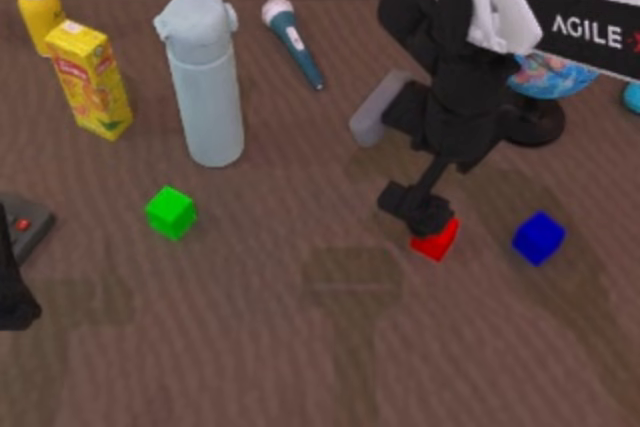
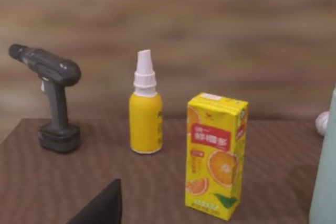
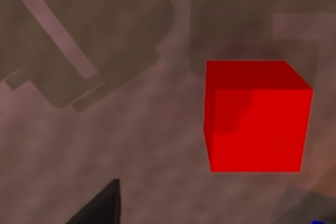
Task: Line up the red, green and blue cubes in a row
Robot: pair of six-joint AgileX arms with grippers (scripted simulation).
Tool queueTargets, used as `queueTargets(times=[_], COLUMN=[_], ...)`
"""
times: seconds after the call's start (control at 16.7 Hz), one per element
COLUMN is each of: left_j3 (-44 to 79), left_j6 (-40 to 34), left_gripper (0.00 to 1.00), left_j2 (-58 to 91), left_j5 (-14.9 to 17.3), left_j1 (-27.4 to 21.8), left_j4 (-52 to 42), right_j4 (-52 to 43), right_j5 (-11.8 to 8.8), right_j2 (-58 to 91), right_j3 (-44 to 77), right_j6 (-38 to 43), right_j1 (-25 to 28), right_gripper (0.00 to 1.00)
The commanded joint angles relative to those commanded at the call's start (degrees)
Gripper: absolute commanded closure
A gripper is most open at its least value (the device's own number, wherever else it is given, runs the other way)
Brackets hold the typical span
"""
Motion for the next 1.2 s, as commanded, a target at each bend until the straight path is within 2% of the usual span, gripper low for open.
queueTargets(times=[0.3,0.72,1.02,1.2], left_j3=[0.0,0.0,0.0,0.0], left_j6=[0.0,0.0,0.0,0.0], left_gripper=[0.00,0.00,0.00,0.00], left_j2=[0.0,0.0,0.0,0.0], left_j5=[0.0,0.0,0.0,0.0], left_j1=[0.0,0.0,0.0,0.0], left_j4=[0.0,0.0,0.0,0.0], right_j4=[1.1,15.4,16.6,16.6], right_j5=[0.0,0.1,0.1,0.1], right_j2=[0.3,6.4,7.1,7.1], right_j3=[-0.9,-8.7,-9.5,-9.5], right_j6=[0.0,0.1,0.2,0.2], right_j1=[-0.2,0.0,0.1,0.1], right_gripper=[0.00,0.00,0.00,0.23])
